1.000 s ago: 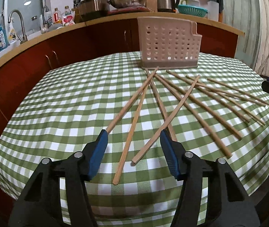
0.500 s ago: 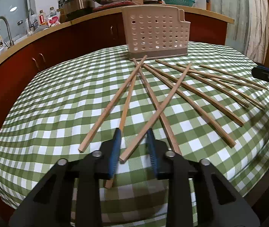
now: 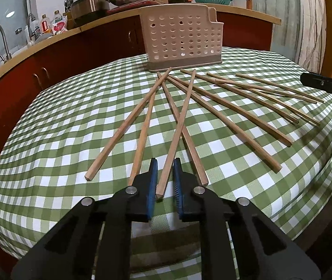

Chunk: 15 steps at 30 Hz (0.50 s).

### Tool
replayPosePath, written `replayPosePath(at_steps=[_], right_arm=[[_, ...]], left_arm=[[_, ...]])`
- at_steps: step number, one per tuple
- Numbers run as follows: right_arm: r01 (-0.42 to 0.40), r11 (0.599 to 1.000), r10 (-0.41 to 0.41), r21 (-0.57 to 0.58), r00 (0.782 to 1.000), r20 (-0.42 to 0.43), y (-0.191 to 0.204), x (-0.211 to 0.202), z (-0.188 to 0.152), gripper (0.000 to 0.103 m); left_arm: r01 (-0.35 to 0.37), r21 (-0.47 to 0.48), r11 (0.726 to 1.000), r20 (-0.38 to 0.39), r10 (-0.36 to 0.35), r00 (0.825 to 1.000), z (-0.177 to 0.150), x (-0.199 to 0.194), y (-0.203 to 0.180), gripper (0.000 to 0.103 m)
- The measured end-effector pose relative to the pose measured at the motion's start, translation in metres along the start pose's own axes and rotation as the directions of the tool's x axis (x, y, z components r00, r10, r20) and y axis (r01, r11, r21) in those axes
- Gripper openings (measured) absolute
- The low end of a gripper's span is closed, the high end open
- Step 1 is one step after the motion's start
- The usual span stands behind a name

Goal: Organize utensils
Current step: 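Lower the left tool and close it on a wooden chopstick while the right tool lowers toward the chopsticks, then close the right tool on another wooden chopstick while the left tool holds its chopstick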

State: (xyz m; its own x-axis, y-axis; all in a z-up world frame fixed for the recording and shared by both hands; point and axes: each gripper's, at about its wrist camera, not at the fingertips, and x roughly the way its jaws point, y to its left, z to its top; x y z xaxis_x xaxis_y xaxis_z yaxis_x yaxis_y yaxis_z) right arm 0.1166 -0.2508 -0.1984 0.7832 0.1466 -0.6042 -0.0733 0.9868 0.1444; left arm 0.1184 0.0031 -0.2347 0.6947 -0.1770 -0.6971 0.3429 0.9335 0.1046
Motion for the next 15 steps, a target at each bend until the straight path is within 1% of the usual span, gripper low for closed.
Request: replayPosePath(at_steps=[2, 4, 5, 10, 15], right_arm=[[0.001, 1.0, -0.001, -0.005, 1.0, -0.004, -0.0014, 0.0007, -0.0013, 0.058], [0.003, 1.0, -0.003, -0.003, 1.0, -0.009, -0.0035, 0.002, -0.0022, 0.058], [0.003, 1.0, -0.003, 0.0, 1.0, -0.012, -0.005, 0.0029, -0.0025, 0.058], [0.0, 1.0, 0.001, 0.003, 1.0, -0.013, -0.0055, 0.004, -0.0029, 0.058], [-0.007, 1.0, 0.007, 0.001, 1.0, -0.022, -0.0035, 0.0067, -0.0039, 0.058]], left_arm=[[0.002, -0.005, 1.0, 0.003, -0.002, 1.0, -0.0009, -0.0003, 0.0001, 0.013], [0.001, -0.001, 1.0, 0.004, -0.001, 1.0, -0.0014, -0.0006, -0.0012, 0.008], [0.001, 0.004, 1.0, 0.004, -0.001, 1.0, -0.0015, -0.0006, -0.0022, 0.007], [-0.006, 0.016, 1.0, 0.002, 0.006, 1.0, -0.0008, 0.0003, -0.0033, 0.007], [-0.001, -0.001, 1.0, 0.003, 0.001, 1.0, -0.0011, 0.0008, -0.0011, 0.009]])
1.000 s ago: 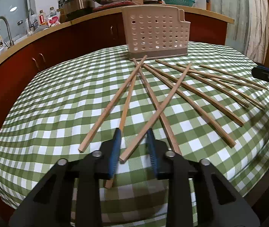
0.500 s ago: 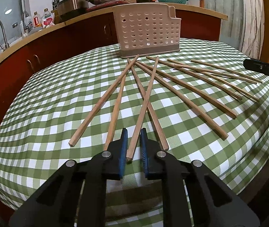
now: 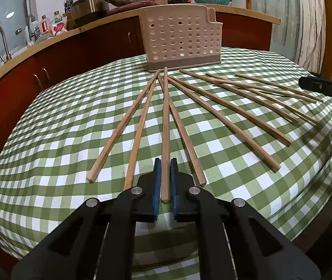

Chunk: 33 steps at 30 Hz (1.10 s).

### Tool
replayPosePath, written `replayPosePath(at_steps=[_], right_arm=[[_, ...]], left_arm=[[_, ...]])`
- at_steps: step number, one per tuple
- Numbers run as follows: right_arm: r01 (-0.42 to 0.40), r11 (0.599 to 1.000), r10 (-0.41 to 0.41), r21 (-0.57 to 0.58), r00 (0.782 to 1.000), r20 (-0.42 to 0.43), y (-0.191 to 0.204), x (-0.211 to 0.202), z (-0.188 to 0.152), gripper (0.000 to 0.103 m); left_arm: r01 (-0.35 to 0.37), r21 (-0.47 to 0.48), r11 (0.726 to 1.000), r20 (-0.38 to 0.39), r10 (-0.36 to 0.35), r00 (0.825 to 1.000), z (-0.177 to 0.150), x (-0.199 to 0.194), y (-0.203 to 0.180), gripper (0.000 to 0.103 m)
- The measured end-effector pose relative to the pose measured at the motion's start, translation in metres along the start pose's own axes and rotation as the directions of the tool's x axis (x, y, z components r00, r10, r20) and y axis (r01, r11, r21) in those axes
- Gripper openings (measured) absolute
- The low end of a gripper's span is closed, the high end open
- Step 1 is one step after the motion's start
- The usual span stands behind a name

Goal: Organize utensils
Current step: 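Close the right tool on another wooden chopstick while the left tool holds its chopstick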

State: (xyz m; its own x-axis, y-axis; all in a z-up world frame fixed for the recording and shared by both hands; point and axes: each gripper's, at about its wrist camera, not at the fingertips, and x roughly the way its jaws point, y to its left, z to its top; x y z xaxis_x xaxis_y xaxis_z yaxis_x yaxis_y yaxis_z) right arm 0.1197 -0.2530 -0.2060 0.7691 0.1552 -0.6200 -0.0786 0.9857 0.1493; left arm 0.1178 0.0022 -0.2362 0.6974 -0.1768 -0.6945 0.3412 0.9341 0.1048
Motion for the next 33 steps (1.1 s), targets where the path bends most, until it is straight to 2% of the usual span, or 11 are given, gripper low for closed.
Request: replayPosePath(at_steps=[6, 9, 12, 15, 16, 17, 22, 33], right_arm=[[-0.004, 1.0, 0.004, 0.002, 1.0, -0.007, 0.001, 0.002, -0.001, 0.058], [-0.005, 1.0, 0.005, 0.001, 1.0, -0.009, 0.001, 0.003, -0.001, 0.058], [-0.005, 1.0, 0.005, 0.001, 1.0, -0.009, 0.002, 0.003, -0.001, 0.058], [-0.004, 1.0, 0.004, 0.003, 1.0, -0.006, 0.001, 0.002, -0.001, 0.058], [-0.003, 1.0, 0.003, 0.004, 1.0, -0.004, 0.002, 0.002, -0.001, 0.058], [-0.002, 1.0, 0.002, 0.004, 1.0, -0.002, 0.002, 0.002, -0.001, 0.058], [-0.001, 1.0, 0.001, 0.001, 1.0, -0.003, 0.001, 0.002, -0.002, 0.058], [0.008, 1.0, -0.008, -0.013, 1.0, -0.009, -0.004, 0.004, -0.007, 0.058]], left_arm=[[0.002, -0.01, 1.0, 0.003, -0.002, 1.0, -0.001, 0.001, 0.001, 0.01], [-0.008, -0.019, 1.0, 0.007, 0.008, 1.0, -0.001, 0.0, 0.002, 0.017], [-0.012, -0.04, 0.999, 0.018, 0.013, 1.0, -0.003, 0.0, 0.003, 0.018], [-0.028, -0.033, 0.999, 0.032, 0.029, 0.999, -0.006, -0.001, -0.001, 0.015], [-0.02, -0.034, 0.999, 0.037, 0.021, 0.999, -0.007, -0.001, -0.001, 0.008], [-0.003, -0.041, 0.999, 0.04, 0.005, 0.999, -0.008, -0.002, -0.001, 0.007], [-0.034, -0.021, 0.999, 0.044, 0.035, 0.998, -0.008, -0.004, -0.005, 0.007], [-0.049, -0.043, 0.998, 0.07, 0.052, 0.996, -0.001, -0.012, 0.0, 0.007]])
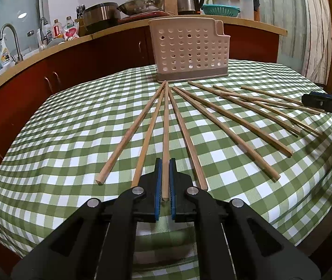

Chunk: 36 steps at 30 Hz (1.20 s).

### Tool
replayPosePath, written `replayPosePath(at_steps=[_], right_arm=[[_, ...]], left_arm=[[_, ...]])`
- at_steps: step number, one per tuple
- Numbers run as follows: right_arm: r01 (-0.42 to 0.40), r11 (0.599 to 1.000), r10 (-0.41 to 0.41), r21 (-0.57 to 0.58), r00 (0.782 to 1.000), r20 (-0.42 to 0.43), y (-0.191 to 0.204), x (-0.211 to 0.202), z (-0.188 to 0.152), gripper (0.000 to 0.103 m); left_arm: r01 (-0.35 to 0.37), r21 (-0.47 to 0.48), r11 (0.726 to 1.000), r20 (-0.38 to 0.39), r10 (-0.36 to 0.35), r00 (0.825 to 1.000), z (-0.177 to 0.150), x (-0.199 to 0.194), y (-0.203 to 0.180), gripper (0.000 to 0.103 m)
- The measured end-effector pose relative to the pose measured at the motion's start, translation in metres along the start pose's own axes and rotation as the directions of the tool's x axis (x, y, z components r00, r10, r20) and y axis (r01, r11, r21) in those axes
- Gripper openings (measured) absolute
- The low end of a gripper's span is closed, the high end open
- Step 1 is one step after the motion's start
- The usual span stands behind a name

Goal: Organize utensils
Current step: 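Close the right tool on another wooden chopstick while the left tool holds its chopstick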

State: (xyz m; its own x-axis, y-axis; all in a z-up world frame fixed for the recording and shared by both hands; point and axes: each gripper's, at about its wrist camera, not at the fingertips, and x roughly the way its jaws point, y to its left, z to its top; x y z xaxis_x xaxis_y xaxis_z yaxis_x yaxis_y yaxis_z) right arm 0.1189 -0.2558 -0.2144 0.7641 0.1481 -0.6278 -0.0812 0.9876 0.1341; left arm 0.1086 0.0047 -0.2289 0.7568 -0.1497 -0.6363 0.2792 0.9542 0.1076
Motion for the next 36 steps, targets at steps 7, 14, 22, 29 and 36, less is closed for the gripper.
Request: replayPosePath(at_steps=[7, 14, 22, 29, 36], right_arm=[[0.002, 0.999, -0.002, -0.036, 1.0, -0.011, 0.002, 0.005, -0.004, 0.048], [0.058, 0.998, -0.058, -0.011, 0.998, -0.009, -0.027, 0.009, -0.004, 0.047], [0.05, 0.998, -0.048, 0.022, 0.996, -0.077, -0.044, 0.021, -0.01, 0.047], [-0.013, 1.0, 0.011, -0.014, 0.993, -0.113, -0.033, 0.011, -0.016, 0.047], [0.02, 0.999, -0.022, -0.032, 0.998, -0.064, -0.037, 0.004, -0.026, 0.044]], left_arm=[[0.003, -0.001, 1.0, 0.013, -0.003, 1.0, 0.003, -0.004, 0.0, 0.007], [0.003, 0.0, 1.0, 0.015, -0.003, 1.0, 0.004, -0.004, 0.0, 0.007], [0.007, 0.006, 1.0, 0.012, -0.007, 1.0, 0.004, -0.001, -0.002, 0.007], [0.005, 0.002, 1.0, 0.013, -0.005, 1.0, 0.004, 0.0, -0.002, 0.007], [-0.003, -0.002, 1.0, 0.017, 0.003, 1.0, 0.003, 0.0, 0.001, 0.007]])
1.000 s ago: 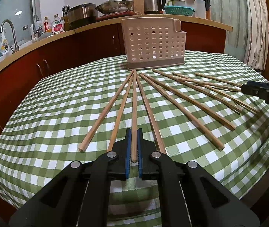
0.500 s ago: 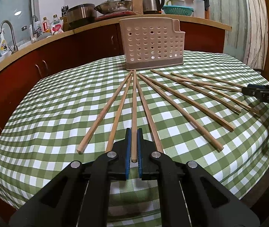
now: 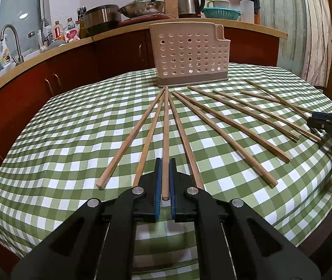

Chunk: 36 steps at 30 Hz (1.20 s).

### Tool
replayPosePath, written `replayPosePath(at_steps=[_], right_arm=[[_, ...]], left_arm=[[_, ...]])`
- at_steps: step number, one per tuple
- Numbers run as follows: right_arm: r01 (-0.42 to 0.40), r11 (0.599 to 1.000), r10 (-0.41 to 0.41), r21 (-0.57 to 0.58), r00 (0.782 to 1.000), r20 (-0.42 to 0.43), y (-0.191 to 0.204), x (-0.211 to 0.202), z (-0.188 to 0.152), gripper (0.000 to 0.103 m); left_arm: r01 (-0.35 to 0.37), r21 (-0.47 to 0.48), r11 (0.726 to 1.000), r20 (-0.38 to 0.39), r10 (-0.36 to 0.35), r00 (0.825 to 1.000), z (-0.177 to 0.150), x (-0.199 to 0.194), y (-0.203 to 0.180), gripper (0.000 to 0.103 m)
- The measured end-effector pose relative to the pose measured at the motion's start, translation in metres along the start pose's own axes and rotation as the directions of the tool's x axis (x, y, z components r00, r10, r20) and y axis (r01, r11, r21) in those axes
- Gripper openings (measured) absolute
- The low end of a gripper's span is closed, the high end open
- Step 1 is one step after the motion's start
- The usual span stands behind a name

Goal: Organize utensils
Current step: 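Close the right tool on another wooden chopstick while the left tool holds its chopstick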

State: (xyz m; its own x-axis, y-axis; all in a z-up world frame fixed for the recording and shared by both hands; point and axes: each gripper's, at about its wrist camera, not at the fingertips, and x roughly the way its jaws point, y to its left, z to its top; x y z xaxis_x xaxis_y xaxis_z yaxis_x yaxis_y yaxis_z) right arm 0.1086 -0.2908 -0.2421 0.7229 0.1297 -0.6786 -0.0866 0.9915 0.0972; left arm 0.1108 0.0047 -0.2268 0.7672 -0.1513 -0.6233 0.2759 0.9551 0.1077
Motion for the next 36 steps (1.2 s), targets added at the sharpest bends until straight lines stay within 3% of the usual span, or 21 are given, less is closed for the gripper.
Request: replayPosePath(at_steps=[3, 7, 17, 36], right_arm=[[-0.007, 1.0, 0.007, -0.014, 1.0, 0.026, 0.004, -0.004, -0.005, 0.041], [-0.017, 0.999, 0.019, -0.038, 0.999, 0.042, 0.013, -0.003, -0.009, 0.027], [-0.016, 1.0, 0.016, 0.006, 0.997, 0.071, 0.009, -0.006, -0.01, 0.008], [0.008, 1.0, -0.006, -0.008, 0.982, 0.191, 0.021, -0.042, 0.014, 0.007]], left_arm=[[-0.007, 0.0, 1.0, 0.0, 0.007, 1.0, -0.001, 0.0, 0.001, 0.007], [-0.007, -0.004, 1.0, -0.002, 0.007, 1.0, -0.003, 0.0, 0.002, 0.007], [-0.011, -0.002, 1.0, 0.006, 0.011, 1.0, -0.002, -0.003, 0.002, 0.007], [-0.046, -0.01, 0.999, 0.136, 0.047, 0.99, 0.015, -0.039, 0.002, 0.007]])
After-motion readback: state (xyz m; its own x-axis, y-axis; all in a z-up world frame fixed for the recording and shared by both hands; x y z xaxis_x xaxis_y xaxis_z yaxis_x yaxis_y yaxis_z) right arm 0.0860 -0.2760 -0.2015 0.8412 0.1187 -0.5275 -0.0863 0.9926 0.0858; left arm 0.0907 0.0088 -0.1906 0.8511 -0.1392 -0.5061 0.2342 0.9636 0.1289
